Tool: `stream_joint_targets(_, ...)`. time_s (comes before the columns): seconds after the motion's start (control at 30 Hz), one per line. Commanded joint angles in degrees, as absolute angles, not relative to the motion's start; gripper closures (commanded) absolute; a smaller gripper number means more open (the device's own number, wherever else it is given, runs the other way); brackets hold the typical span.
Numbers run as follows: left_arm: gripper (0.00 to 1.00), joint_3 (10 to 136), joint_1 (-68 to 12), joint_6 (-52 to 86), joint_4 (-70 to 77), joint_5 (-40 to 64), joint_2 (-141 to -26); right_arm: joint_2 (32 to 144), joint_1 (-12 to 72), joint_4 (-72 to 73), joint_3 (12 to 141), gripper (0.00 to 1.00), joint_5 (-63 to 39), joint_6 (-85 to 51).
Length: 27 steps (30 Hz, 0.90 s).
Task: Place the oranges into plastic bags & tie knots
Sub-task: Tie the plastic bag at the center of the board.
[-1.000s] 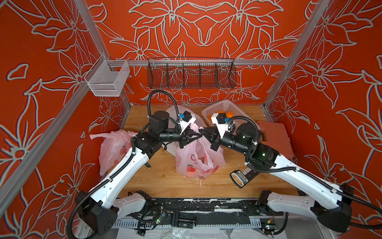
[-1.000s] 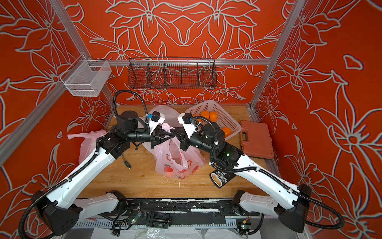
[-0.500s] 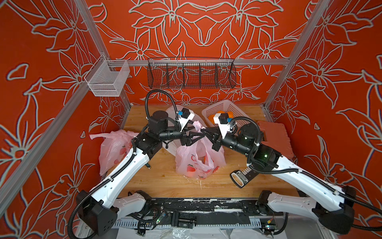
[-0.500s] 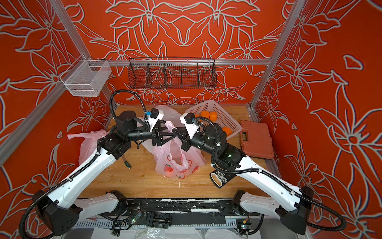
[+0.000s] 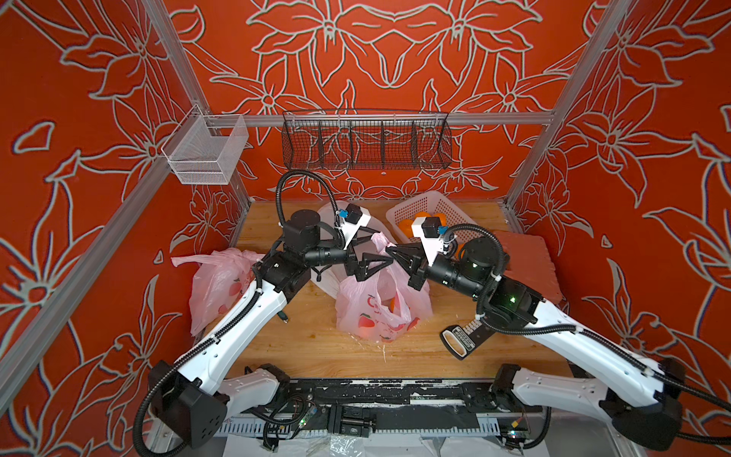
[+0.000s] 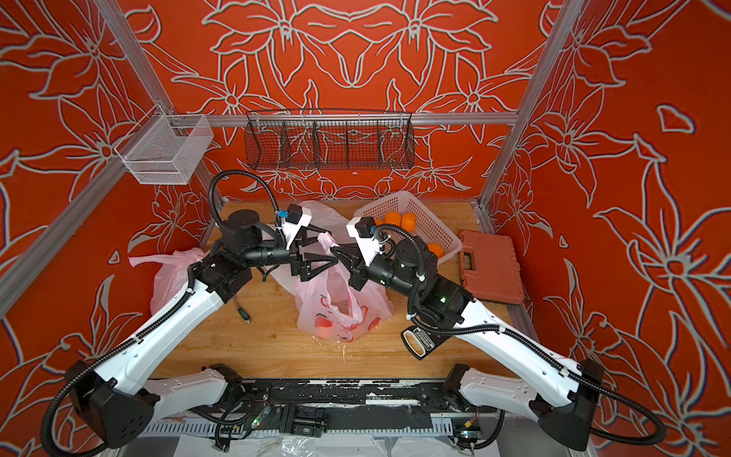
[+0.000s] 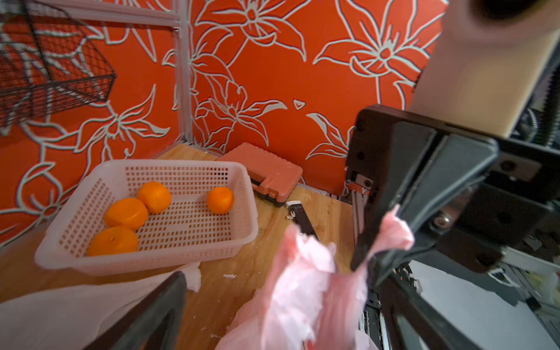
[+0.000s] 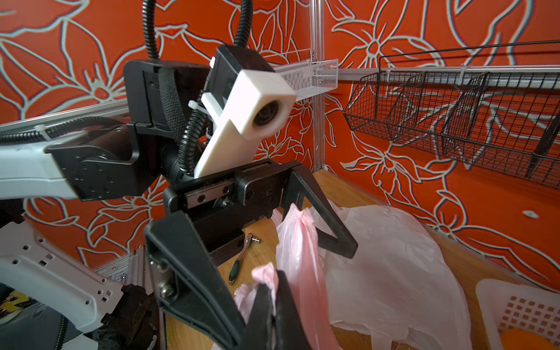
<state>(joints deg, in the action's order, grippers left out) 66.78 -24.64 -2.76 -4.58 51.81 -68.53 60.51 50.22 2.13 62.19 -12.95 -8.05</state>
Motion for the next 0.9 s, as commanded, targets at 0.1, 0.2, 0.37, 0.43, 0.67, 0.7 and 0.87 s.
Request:
stream_joint_targets(0.1, 0.03, 71.5, -24.3, -12.9, -9.7, 65.8, -70.1, 59.7, 50.4, 1.8, 61.8, 1.00, -15.3, -9.6)
stream_joint_targets(0.2, 0.03, 72.1, -24.3, -13.4, -9.6, 66.9, -70.1, 59.7, 50.3, 1.8, 61.9, 1.00, -15.3, -9.9)
stream_joint_targets(0.37, 0.06, 72.7, -24.4, -13.2, -9.8, 69.8, -71.1, 59.3, 50.1, 2.5, 61.7, 1.00, -15.4, -10.9)
stream_joint_targets(0.43, 0.12, 72.8, -24.4, -12.9, -9.9, 69.9, -71.7, 59.0, 49.9, 3.3, 61.1, 1.00, -15.3, -11.3)
stream_joint_targets(0.67, 0.33, 73.2, -24.5, -12.7, -10.3, 70.7, -72.7, 57.9, 49.5, 4.7, 59.4, 1.00, -14.7, -12.2)
stream_joint_targets(0.7, 0.34, 73.2, -24.6, -12.7, -10.4, 70.7, -72.8, 57.7, 49.5, 4.8, 59.2, 1.00, -14.4, -12.2)
stream_joint_targets(0.87, 0.43, 73.3, -24.5, -12.6, -10.7, 70.9, -73.0, 56.4, 49.4, 6.1, 57.7, 1.00, -12.5, -12.5)
